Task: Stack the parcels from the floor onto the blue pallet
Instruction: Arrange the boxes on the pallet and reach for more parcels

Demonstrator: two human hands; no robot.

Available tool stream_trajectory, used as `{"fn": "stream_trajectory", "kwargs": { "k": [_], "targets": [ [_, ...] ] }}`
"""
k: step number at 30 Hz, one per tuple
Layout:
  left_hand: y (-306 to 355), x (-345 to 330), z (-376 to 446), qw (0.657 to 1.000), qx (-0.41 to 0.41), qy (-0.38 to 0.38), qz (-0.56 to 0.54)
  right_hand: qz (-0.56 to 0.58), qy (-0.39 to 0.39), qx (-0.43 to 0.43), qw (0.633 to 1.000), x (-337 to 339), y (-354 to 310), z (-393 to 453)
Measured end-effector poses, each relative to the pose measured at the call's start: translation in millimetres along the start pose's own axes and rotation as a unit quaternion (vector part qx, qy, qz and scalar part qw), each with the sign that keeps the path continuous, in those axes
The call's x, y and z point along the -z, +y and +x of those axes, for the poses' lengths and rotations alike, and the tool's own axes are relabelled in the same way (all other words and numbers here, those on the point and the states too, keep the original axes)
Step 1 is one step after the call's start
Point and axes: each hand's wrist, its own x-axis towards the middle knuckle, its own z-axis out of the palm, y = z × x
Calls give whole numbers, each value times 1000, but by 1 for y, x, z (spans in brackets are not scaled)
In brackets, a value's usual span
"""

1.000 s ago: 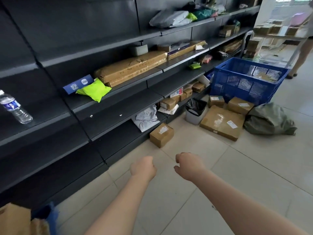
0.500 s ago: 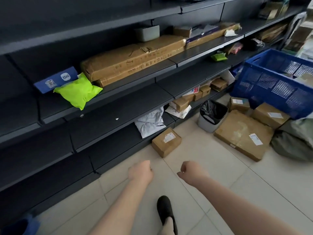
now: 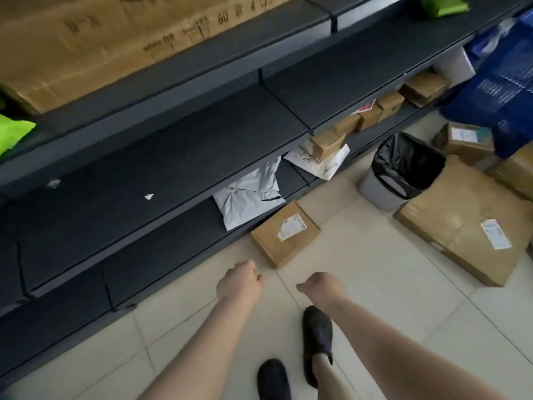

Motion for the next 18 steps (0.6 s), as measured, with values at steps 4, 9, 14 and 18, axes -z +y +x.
{"fn": "stream_trajectory", "kwargs": {
  "k": [4,9,14,18],
  "targets": [
    [11,-64,112,998,26,-1,-55,62,-8,-21,998,-31,-1,125],
    [5,-141,238,994,59,5,-91,185,-26,-94,978,-77,10,261],
    [-10,-201,358,995,61,11,-72,315,-6,-143,938,-123,34,374],
    [-23,-226,409,984,103,-42,-143,461,-82,-148,871,-137,53,410]
  ]
}}
